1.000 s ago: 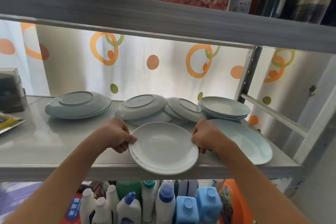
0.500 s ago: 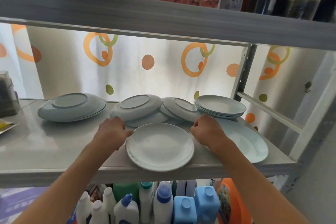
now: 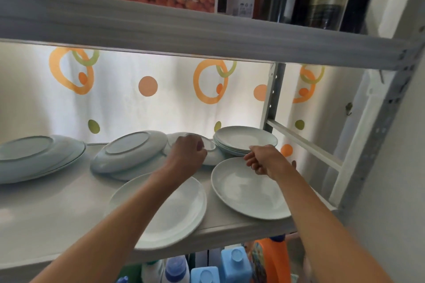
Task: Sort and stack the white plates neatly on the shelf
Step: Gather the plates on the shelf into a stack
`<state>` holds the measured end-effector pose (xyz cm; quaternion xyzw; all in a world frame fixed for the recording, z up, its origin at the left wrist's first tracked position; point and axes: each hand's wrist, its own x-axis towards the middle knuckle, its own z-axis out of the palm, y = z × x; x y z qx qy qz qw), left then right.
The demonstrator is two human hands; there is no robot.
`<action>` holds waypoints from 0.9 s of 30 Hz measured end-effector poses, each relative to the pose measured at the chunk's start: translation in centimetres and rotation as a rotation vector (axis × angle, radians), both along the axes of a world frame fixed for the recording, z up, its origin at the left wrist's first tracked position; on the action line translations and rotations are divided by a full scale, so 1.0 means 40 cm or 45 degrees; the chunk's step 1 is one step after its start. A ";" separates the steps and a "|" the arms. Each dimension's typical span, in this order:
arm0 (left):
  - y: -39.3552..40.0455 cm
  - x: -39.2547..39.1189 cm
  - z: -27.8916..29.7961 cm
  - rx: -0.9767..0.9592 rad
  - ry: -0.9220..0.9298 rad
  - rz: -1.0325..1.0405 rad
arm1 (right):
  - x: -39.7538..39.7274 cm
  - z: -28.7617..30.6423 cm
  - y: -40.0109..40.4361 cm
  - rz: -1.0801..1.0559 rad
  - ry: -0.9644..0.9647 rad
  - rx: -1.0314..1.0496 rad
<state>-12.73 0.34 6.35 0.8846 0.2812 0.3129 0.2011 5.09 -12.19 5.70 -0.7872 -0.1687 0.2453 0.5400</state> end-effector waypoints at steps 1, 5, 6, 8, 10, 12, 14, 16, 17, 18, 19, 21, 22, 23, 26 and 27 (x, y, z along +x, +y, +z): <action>-0.003 0.027 -0.001 -0.009 0.017 -0.011 | 0.028 -0.005 0.000 -0.049 0.053 0.019; -0.002 0.095 -0.001 -0.100 0.023 -0.079 | 0.112 -0.027 -0.006 -0.150 0.307 0.148; -0.001 0.103 -0.001 -0.111 0.022 -0.088 | 0.123 -0.030 -0.008 -0.145 0.343 0.155; 0.001 0.112 -0.004 -0.129 0.012 -0.089 | 0.141 -0.034 -0.007 -0.125 0.382 0.170; 0.001 0.113 -0.010 -0.161 0.000 -0.095 | 0.150 -0.034 -0.007 -0.119 0.392 0.184; 0.002 0.110 -0.020 -0.198 -0.003 -0.103 | 0.152 -0.028 -0.007 -0.122 0.361 0.192; 0.005 0.102 -0.028 -0.230 -0.006 -0.097 | 0.152 -0.018 -0.006 -0.132 0.298 0.196; 0.010 0.091 -0.032 -0.240 -0.002 -0.090 | 0.151 -0.009 -0.011 -0.096 0.270 0.153; 0.014 0.086 -0.034 -0.250 -0.005 -0.089 | 0.152 -0.006 -0.016 -0.059 0.292 0.149; 0.017 0.082 -0.032 -0.276 -0.017 -0.094 | 0.152 -0.002 -0.022 -0.023 0.346 0.176; 0.021 0.079 -0.031 -0.318 -0.034 -0.102 | 0.152 0.003 -0.028 0.008 0.420 0.224; 0.027 0.075 -0.026 -0.420 -0.077 -0.108 | 0.144 0.014 -0.040 0.069 0.523 0.308; 0.029 0.073 -0.022 -0.476 -0.104 -0.110 | 0.136 0.023 -0.046 0.095 0.535 0.329; 0.031 0.072 -0.018 -0.531 -0.138 -0.110 | 0.125 0.033 -0.053 0.124 0.520 0.336; 0.026 0.065 0.009 -0.791 -0.297 -0.096 | 0.083 0.069 -0.082 0.197 0.354 0.305; 0.027 0.060 0.020 -0.945 -0.369 -0.115 | 0.067 0.080 -0.094 0.210 0.285 0.295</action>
